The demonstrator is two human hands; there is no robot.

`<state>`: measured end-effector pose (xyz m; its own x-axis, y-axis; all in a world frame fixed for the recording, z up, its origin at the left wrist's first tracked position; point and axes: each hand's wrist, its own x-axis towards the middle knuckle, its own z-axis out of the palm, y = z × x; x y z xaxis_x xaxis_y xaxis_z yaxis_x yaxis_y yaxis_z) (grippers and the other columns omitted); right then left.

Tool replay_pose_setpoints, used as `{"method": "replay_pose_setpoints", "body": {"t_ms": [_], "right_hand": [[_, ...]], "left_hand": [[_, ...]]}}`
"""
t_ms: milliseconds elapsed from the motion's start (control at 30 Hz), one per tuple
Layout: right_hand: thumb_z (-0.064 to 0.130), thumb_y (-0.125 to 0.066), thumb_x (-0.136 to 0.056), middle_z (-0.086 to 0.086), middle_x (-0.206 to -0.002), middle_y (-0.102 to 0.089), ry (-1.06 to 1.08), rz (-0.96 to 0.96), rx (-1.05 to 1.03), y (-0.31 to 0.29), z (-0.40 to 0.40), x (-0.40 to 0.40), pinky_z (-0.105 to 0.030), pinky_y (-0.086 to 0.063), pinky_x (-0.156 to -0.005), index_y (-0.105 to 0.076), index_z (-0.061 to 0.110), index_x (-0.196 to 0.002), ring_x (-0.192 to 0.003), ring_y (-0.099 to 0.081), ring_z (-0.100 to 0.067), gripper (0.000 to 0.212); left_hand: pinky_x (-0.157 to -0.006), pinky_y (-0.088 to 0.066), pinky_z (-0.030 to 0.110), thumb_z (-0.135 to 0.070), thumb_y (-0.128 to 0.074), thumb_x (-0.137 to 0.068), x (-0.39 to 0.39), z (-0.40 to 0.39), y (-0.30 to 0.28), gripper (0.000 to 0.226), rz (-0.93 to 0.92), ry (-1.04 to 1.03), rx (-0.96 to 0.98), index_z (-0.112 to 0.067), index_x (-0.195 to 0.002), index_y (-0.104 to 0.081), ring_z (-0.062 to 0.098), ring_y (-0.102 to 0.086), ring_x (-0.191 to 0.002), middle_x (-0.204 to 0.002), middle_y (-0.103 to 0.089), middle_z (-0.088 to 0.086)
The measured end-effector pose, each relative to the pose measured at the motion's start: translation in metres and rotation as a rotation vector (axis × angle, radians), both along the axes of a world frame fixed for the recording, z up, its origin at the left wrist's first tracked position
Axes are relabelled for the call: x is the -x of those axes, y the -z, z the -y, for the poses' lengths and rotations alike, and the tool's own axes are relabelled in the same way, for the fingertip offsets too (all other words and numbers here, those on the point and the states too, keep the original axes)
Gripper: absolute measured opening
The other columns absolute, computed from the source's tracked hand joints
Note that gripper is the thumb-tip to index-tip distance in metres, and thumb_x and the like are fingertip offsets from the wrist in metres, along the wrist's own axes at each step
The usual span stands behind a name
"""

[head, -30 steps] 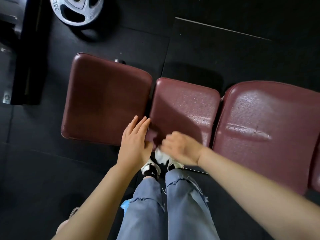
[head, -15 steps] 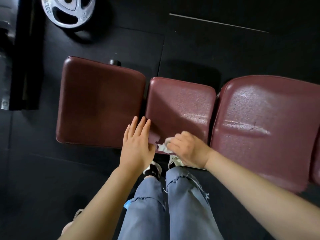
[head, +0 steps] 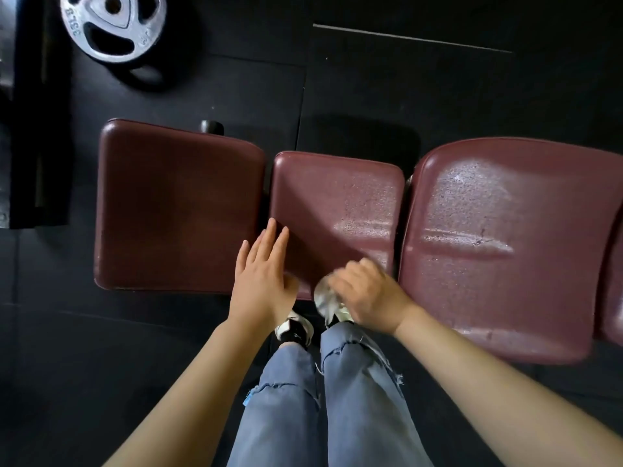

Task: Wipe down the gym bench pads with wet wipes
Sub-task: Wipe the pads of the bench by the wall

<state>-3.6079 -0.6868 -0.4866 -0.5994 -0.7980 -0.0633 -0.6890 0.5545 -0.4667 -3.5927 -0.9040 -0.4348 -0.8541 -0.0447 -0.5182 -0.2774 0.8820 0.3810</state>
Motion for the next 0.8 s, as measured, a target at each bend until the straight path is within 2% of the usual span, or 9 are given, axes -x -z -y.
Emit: {"method": "replay_pose_setpoints", "body": {"t_ms": [100,233,300,400,467,533,667,733,800], "right_hand": [[0.012,-0.045,-0.084,-0.006,-0.077,-0.057,0.198,-0.127,-0.070,0.005,0.019,0.084,-0.039,-0.028,-0.066,-0.060,0.015,-0.090,-0.070,-0.051,-0.030,0.016],[0.008,-0.056,-0.080,-0.007,-0.086,-0.063,0.585,-0.168,-0.209,0.004,0.035,0.158,-0.040,-0.033,-0.072,-0.061,0.014,-0.094,-0.081,-0.056,-0.033,0.016],[0.007,-0.056,-0.080,-0.009,-0.089,-0.062,0.607,-0.108,-0.182,0.007,0.027,0.128,-0.041,-0.032,-0.075,-0.061,0.011,-0.100,-0.083,-0.055,-0.034,0.021],[0.006,-0.044,-0.086,-0.004,-0.090,-0.060,0.452,0.088,-0.090,0.001,0.003,0.020,-0.040,-0.035,-0.079,-0.062,0.013,-0.109,-0.082,-0.052,-0.029,0.030],[0.005,-0.043,-0.087,0.000,-0.088,-0.060,0.439,0.140,-0.103,-0.011,-0.012,-0.037,-0.037,-0.036,-0.074,-0.064,0.013,-0.104,-0.077,-0.051,-0.025,0.028],[0.005,-0.045,-0.085,0.001,-0.088,-0.062,0.508,0.130,-0.148,-0.012,-0.013,-0.044,-0.037,-0.032,-0.071,-0.063,0.014,-0.100,-0.077,-0.052,-0.025,0.025],[0.010,-0.054,-0.083,-0.005,-0.088,-0.062,0.671,-0.030,-0.194,0.004,0.014,0.065,-0.040,-0.033,-0.074,-0.060,0.014,-0.097,-0.084,-0.056,-0.031,0.015],[0.012,-0.060,-0.080,-0.007,-0.094,-0.065,0.758,-0.090,-0.192,0.007,0.026,0.126,-0.040,-0.035,-0.076,-0.061,0.012,-0.101,-0.088,-0.057,-0.033,0.021],[0.010,-0.062,-0.079,-0.008,-0.096,-0.066,0.836,-0.098,-0.169,0.007,0.032,0.142,-0.040,-0.037,-0.076,-0.061,0.011,-0.101,-0.089,-0.058,-0.033,0.022]], "left_hand": [[-0.119,0.012,0.031,-0.015,-0.051,-0.087,0.000,0.000,0.001,0.079,-0.002,0.042,0.032,-0.019,-0.158,-0.016,0.016,-0.004,-0.153,-0.167,-0.002,0.001],[-0.120,0.009,0.034,-0.013,-0.055,-0.087,0.000,-0.002,0.000,0.081,0.003,0.064,0.071,-0.019,-0.158,-0.016,0.017,-0.005,-0.153,-0.167,-0.003,0.003],[-0.120,0.008,0.035,-0.013,-0.055,-0.087,0.001,-0.003,-0.002,0.082,0.018,0.065,0.073,-0.018,-0.158,-0.016,0.019,-0.005,-0.153,-0.167,-0.003,0.005],[-0.121,0.008,0.038,-0.016,-0.054,-0.087,0.004,-0.007,-0.005,0.084,0.066,0.056,0.073,-0.019,-0.159,-0.010,0.020,0.001,-0.154,-0.167,0.003,0.006],[-0.121,0.008,0.040,-0.020,-0.053,-0.088,0.005,-0.011,-0.005,0.086,0.092,0.055,0.099,-0.019,-0.159,-0.004,0.019,0.006,-0.153,-0.166,0.009,0.006],[-0.122,0.007,0.042,-0.023,-0.054,-0.088,0.004,-0.015,-0.002,0.089,0.114,0.050,0.128,-0.018,-0.159,0.000,0.020,0.009,-0.153,-0.166,0.013,0.007],[-0.122,0.008,0.042,-0.027,-0.053,-0.086,0.002,-0.024,0.002,0.094,0.130,0.042,0.160,-0.015,-0.158,0.006,0.023,0.012,-0.153,-0.164,0.018,0.010],[-0.122,0.009,0.040,-0.030,-0.052,-0.088,0.001,-0.024,0.005,0.093,0.125,0.030,0.151,-0.015,-0.158,0.008,0.022,0.013,-0.152,-0.164,0.019,0.009],[-0.122,0.008,0.040,-0.029,-0.051,-0.089,0.001,-0.023,0.005,0.091,0.122,0.031,0.149,-0.016,-0.158,0.008,0.021,0.013,-0.153,-0.164,0.019,0.008]]}}
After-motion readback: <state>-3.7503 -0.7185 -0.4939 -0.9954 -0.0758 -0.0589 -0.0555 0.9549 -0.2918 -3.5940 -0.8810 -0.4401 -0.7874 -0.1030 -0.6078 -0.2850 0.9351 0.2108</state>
